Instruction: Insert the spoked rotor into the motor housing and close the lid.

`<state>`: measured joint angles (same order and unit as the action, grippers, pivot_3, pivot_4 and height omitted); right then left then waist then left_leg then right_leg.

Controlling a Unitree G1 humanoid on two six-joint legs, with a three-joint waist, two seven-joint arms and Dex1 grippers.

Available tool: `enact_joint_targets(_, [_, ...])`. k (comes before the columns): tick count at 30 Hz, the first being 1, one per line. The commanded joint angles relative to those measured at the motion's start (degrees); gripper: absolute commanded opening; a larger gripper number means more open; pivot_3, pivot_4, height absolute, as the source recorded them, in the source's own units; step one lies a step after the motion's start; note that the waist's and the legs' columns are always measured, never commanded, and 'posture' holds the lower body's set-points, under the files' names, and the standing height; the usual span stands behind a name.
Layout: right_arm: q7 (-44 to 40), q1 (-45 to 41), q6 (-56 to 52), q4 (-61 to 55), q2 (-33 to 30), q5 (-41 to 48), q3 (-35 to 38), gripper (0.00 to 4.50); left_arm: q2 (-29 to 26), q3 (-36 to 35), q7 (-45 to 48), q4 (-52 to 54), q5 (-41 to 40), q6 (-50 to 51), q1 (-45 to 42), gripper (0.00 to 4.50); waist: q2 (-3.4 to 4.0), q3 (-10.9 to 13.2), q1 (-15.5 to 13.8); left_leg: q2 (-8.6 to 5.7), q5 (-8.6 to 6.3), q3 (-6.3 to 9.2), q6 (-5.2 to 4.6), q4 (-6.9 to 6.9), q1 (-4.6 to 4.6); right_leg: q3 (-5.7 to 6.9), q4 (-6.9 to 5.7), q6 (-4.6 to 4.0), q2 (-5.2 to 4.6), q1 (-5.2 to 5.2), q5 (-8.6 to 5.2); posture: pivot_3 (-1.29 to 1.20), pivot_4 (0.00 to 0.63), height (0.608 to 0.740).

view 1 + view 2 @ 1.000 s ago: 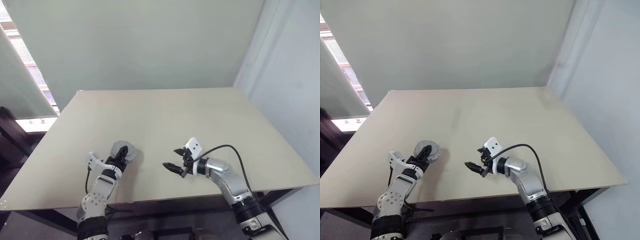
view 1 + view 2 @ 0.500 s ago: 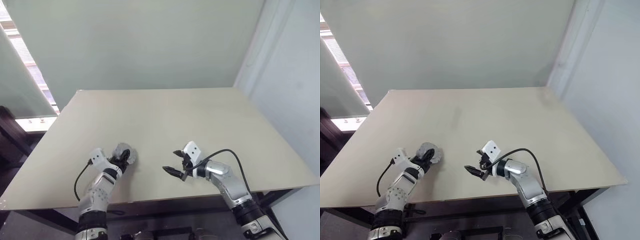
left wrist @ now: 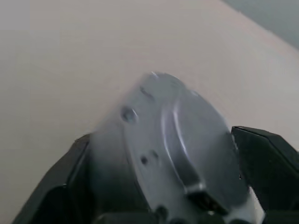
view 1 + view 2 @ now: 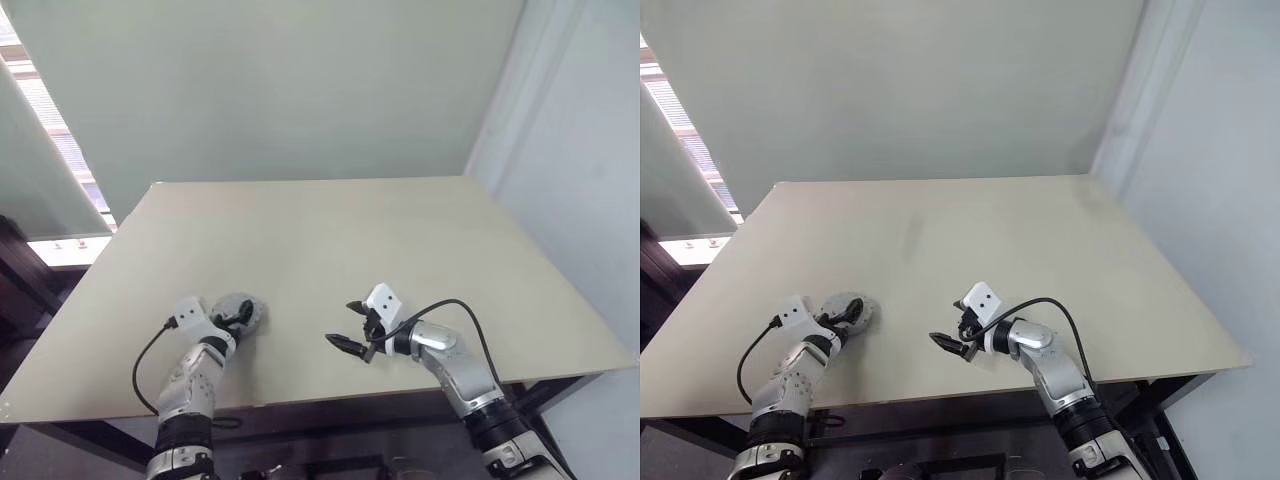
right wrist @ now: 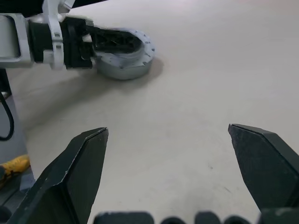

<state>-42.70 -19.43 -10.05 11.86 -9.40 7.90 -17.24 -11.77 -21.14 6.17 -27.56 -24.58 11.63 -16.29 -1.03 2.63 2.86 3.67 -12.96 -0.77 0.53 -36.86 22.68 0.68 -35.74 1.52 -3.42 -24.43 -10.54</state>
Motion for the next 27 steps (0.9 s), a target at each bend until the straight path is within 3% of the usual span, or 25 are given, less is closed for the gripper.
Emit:
enact_joint_targets(1, [0.0, -1.0, 1.6, -1.0, 0.1, -0.2, 0.6, 4.50, -1.7, -0.9, -6.2, 1.4, 6.7, -9.0, 0.4, 4.48, 0.00, 0.0, 0.0, 0.01, 0.00, -0.01, 0.00, 0.00, 0.00, 0.00, -0.01, -0.01, 0.00, 0.00, 0.01, 0.00, 0.000, 0.740])
enact_joint_targets(8, [1.1, -1.3, 2.3, -0.3, 0.0, 0.7, 2.8, 4.50, -1.4, 1.5, -2.6, 12.9, 8.2, -15.4, 6.3, 4.48, 0.00, 0.0, -0.2, 0.01, -0.13, -0.06, 0.22, -0.01, 0.04, 0.00, 0.02, -0.02, -0.02, 0.00, 0.01, 0.00, 0.000, 0.740])
enact_joint_targets(15, [2.2, -2.1, -0.4, -2.2, -2.6, 2.9, 8.3, 4.50, -5.3, 10.5, 13.1, 33.6, 2.1, -2.7, 17.3, 4.48, 0.04, 0.0, 0.0, 0.03, -0.14, -0.12, 0.25, -0.01, 0.02, -0.01, 0.02, -0.02, -0.04, -0.02, 0.01, 0.00, 0.000, 0.740])
enact_joint_targets(21, [5.0, 1.9, -3.2, -5.9, -6.1, 3.1, 12.7, 4.50, -7.1, 13.4, 15.2, 44.0, 0.8, 5.7, 23.4, 4.48, 0.09, 0.0, 0.0, 0.10, -0.14, -0.12, 0.24, -0.01, -0.02, -0.02, -0.03, -0.03, 0.00, -0.07, 0.00, 0.00, 0.000, 0.740])
enact_joint_targets(27, [7.7, 6.4, -5.6, -9.8, -6.5, 3.9, 15.1, 4.50, -6.9, 15.9, 16.9, 46.1, 0.7, 9.5, 25.1, 4.48, 0.16, 0.1, 0.0, 0.09, -0.14, -0.12, 0.24, -0.04, -0.02, -0.03, 0.02, -0.03, -0.01, -0.03, 0.00, 0.00, 0.000, 0.740])
